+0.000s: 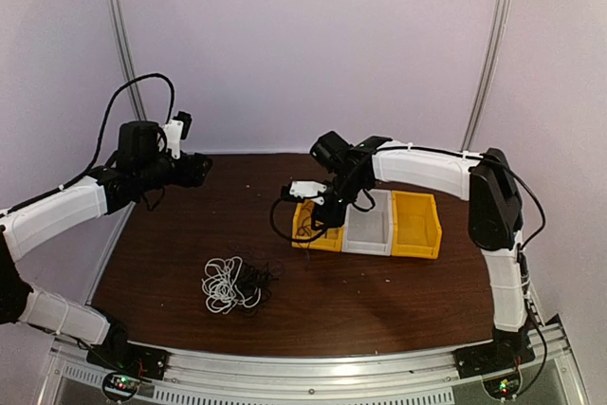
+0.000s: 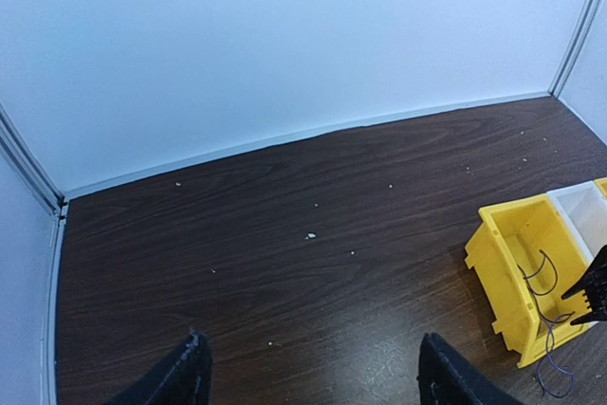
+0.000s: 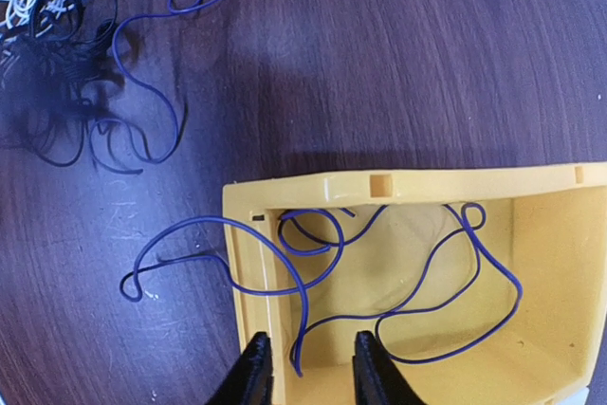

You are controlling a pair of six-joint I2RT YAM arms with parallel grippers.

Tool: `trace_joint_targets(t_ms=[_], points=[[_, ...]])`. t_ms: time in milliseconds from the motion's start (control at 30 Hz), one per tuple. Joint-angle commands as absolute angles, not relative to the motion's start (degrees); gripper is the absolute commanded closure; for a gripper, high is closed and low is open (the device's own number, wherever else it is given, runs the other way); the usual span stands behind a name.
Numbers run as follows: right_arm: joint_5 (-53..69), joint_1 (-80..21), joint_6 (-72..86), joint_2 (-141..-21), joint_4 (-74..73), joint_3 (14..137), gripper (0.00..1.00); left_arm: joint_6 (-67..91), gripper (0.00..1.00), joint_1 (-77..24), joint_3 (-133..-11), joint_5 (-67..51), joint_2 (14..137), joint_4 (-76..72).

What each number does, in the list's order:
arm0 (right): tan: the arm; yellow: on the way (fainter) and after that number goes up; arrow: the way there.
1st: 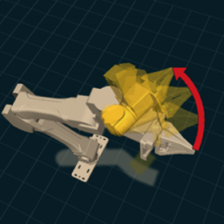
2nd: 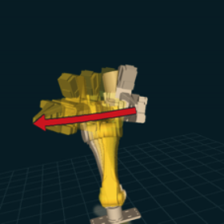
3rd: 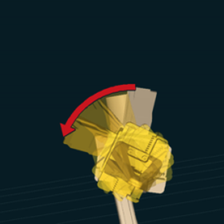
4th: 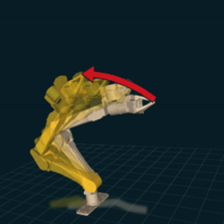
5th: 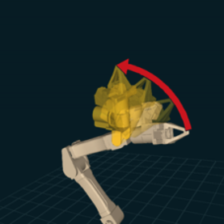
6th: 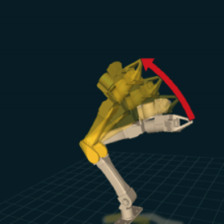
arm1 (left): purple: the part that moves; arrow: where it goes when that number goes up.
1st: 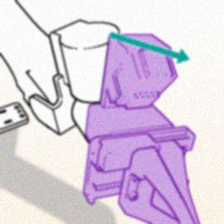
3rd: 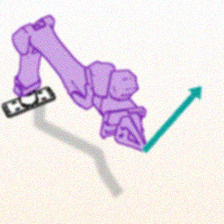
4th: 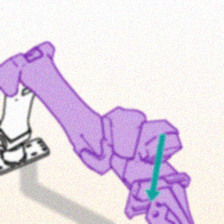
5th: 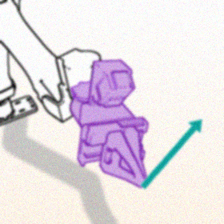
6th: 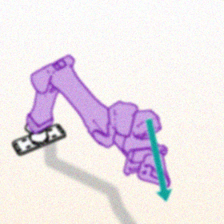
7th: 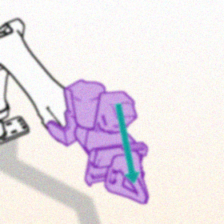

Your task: Untangle the cables

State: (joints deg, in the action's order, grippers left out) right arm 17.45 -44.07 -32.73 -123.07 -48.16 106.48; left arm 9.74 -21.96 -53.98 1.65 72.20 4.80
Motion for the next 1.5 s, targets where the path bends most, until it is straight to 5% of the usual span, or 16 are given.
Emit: trace_joint_targets(t_ms=[0, 133, 733, 1467], points=[[16.79, -44.38, -32.23, -124.67, -48.59, 108.98, 0.78, 8.75, 0.24, -21.99, -54.30, 1.62, 71.40, 3.70], [16.62, -44.23, -32.07, -123.92, -48.07, 109.34, 1.00, 8.76, 0.24, -21.99, -54.06, 2.17, 70.99, 3.64], [7.19, -38.04, -28.37, -119.27, -42.58, 113.20, 1.00, 8.76, 0.24, -21.99, -54.24, 2.05, 71.76, 3.66], [9.59, -39.12, -26.53, -132.83, -43.72, 115.17, 1.00, 9.07, 0.24, -22.04, -54.05, 1.75, 70.78, 3.36]])
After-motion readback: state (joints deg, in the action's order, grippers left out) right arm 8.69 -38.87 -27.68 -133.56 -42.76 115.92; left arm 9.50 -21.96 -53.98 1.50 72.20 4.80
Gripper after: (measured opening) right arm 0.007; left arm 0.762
